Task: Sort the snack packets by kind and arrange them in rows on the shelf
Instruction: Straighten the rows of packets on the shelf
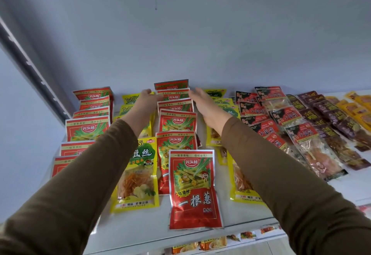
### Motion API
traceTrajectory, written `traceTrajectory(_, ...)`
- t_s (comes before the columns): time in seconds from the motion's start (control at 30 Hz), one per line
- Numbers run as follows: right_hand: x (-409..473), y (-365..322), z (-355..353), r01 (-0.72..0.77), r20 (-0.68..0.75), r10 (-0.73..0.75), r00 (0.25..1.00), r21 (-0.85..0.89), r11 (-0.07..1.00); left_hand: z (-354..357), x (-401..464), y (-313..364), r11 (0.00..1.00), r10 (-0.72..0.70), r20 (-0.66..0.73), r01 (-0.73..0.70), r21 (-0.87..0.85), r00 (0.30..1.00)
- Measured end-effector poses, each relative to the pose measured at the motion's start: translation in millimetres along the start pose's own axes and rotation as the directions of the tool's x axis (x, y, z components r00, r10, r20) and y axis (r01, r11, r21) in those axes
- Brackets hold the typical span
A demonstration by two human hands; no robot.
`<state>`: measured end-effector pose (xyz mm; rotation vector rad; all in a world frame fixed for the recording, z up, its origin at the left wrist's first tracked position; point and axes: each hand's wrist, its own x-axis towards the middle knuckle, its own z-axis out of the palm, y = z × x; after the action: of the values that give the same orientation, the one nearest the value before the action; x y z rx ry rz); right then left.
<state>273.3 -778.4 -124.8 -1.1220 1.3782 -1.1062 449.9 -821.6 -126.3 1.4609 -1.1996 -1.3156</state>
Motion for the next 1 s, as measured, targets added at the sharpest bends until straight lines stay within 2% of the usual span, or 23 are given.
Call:
traceTrajectory(0.07,-19,-8,-6,0.073,0.002,-0.073,0.997,-0.141,0.987,-10,-8,4,0.982,0.128,-0.054,-0.120,0.146,0.990)
traceTrajectory(0.13,-34,-8,-16,0.141,0.025,-0.141,0.990,-0.348,0.927,-21,-18,4,0.923,0.220,-0.014,-0.203,0.325,0.975)
traceTrajectory(0.23,-52,0,-26,0.149,0.088,-0.123,0.988,-0.706,0.692,-32,-34,-1,0.790,0.206,0.128,-0.242,0.563,0.970)
traceTrajectory(0.3,-62,6,-27,0.099,0.093,-0.042,0.995,-0.781,0.616,-32,-42,-7,0.730,0.151,0.197,-0.244,0.639,0.969)
traceTrajectory(0.37,-68,11,-22,0.074,0.087,-0.006,0.996,-0.815,0.575,-28,-47,-13,0.704,0.110,0.217,-0.230,0.672,0.970)
traceTrajectory(0.43,-69,16,-15,0.066,0.080,-0.001,0.997,-0.820,0.568,-22,-47,-19,0.722,0.081,0.196,-0.193,0.664,0.977)
traceTrajectory(0.57,-68,23,-7,0.061,0.063,-0.020,0.998,-0.773,0.631,-15,-43,-26,0.791,0.045,0.123,-0.110,0.602,0.991)
traceTrajectory(0.73,-66,27,-8,0.030,0.011,-0.031,0.999,-0.706,0.708,-14,-37,-30,0.849,0.030,0.109,-0.083,0.522,0.994)
traceTrajectory(1.0,-60,28,-7,0.021,0.028,-0.002,1.000,-0.690,0.723,-18,-35,-32,0.882,0.020,0.074,-0.052,0.468,0.997)
